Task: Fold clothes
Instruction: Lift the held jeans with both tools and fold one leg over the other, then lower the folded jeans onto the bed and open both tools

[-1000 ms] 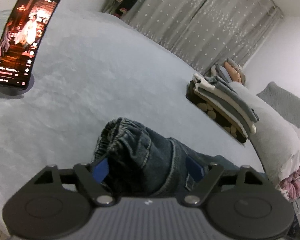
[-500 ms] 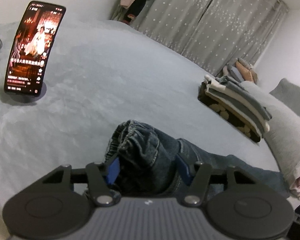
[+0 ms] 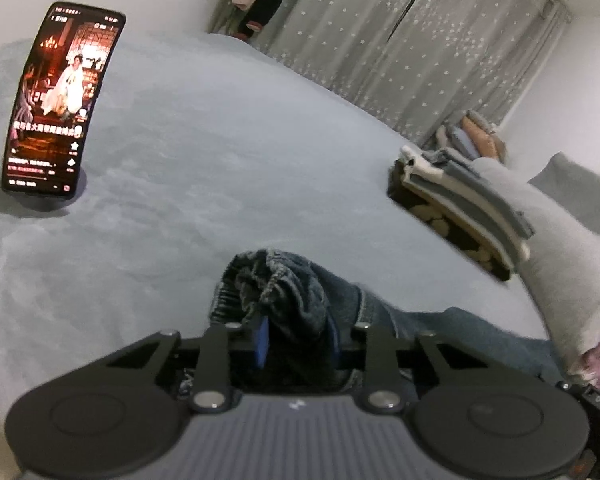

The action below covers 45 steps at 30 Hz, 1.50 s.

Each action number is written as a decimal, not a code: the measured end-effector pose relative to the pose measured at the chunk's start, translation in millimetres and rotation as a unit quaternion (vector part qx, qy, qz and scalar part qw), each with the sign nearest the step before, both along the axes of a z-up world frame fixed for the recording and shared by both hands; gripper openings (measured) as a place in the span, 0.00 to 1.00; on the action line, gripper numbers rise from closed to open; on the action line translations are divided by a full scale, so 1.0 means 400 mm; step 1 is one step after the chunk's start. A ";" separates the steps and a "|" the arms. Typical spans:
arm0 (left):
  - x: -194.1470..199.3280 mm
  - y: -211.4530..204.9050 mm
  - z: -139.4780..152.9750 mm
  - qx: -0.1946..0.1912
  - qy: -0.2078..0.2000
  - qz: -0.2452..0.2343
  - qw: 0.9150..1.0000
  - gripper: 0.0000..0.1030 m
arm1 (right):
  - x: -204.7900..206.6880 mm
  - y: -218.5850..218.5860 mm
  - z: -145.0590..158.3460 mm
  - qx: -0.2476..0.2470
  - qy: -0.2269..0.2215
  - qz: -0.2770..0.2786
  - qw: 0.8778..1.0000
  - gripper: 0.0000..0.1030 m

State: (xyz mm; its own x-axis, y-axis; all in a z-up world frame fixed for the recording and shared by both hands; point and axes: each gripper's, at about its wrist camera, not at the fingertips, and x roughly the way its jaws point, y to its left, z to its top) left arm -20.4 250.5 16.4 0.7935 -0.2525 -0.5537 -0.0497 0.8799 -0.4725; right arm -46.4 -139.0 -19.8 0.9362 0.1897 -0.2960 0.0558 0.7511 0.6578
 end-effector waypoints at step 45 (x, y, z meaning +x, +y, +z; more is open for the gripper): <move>-0.112 0.074 -0.019 0.059 0.024 -0.034 0.997 0.43 | -0.232 0.070 -0.068 -0.133 0.109 0.141 0.975 0.22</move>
